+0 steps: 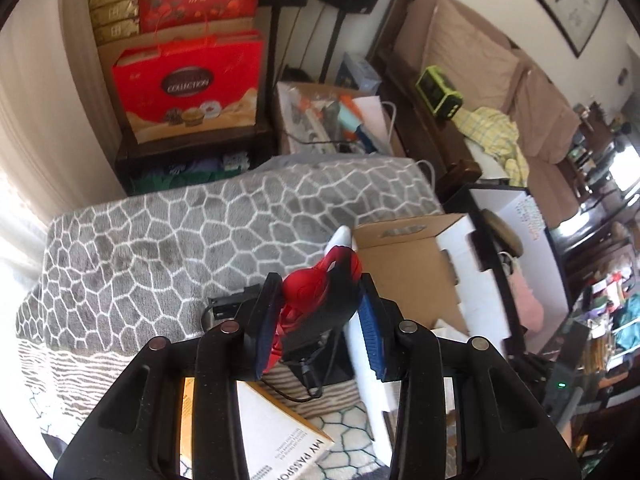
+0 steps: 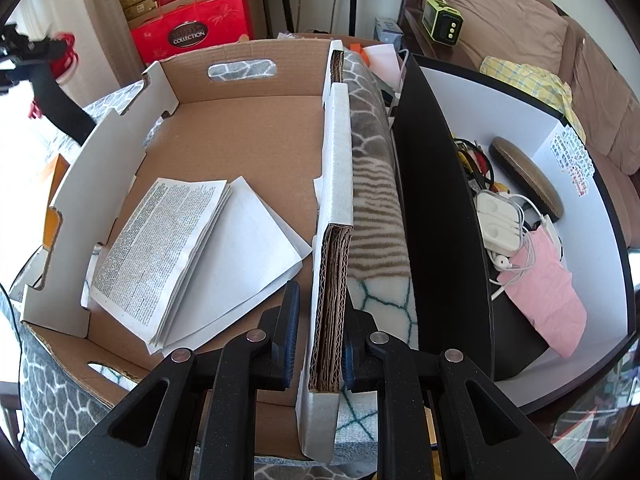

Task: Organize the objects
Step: 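Carry the red cable over the tray and open the left tool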

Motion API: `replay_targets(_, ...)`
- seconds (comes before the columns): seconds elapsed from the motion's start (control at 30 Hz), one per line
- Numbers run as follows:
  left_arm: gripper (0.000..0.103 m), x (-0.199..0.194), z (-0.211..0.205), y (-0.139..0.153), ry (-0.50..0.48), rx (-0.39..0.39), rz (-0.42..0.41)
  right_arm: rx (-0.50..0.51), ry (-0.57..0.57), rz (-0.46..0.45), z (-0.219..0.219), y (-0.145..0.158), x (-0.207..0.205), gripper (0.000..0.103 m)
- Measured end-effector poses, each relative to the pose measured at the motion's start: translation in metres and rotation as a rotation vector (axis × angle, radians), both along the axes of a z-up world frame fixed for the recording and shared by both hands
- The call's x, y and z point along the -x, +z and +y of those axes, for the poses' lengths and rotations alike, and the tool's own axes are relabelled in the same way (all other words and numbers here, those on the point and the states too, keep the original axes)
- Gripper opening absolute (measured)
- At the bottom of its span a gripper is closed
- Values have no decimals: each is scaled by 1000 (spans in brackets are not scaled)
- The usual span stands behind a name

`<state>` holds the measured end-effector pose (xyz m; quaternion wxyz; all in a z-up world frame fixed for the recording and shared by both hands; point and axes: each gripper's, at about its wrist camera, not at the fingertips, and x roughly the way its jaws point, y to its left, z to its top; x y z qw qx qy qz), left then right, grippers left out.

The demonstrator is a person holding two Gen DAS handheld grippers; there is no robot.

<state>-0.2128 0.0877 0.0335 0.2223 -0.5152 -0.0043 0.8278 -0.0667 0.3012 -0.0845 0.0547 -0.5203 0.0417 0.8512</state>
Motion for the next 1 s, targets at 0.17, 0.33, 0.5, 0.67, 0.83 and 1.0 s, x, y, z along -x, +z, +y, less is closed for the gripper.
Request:
replay_targets(0.17,35,-8,15,31,-43,-17,25,0,0,0,0,0,0,18)
replay_targets(0.33,35,-9,35,34,-74,-17,18,3,-2,0,0,0,0,18)
replay_targets(0.5,35,-7,55,16,-94,-17,-15,3,0,0,-1,0,0,18)
replay_targets(0.67,35,-6,80,-6,-120,-13,-41,3,-2,0,0,0,0,18)
replay_targets(0.83,35,-4,106,-29,-158,-9,-62,3,-2,0,-1,0,0,18)
replay_targets(1.0,36,-3,129,-53,-178,17,-107,3,-3,0,-1,0,0,18)
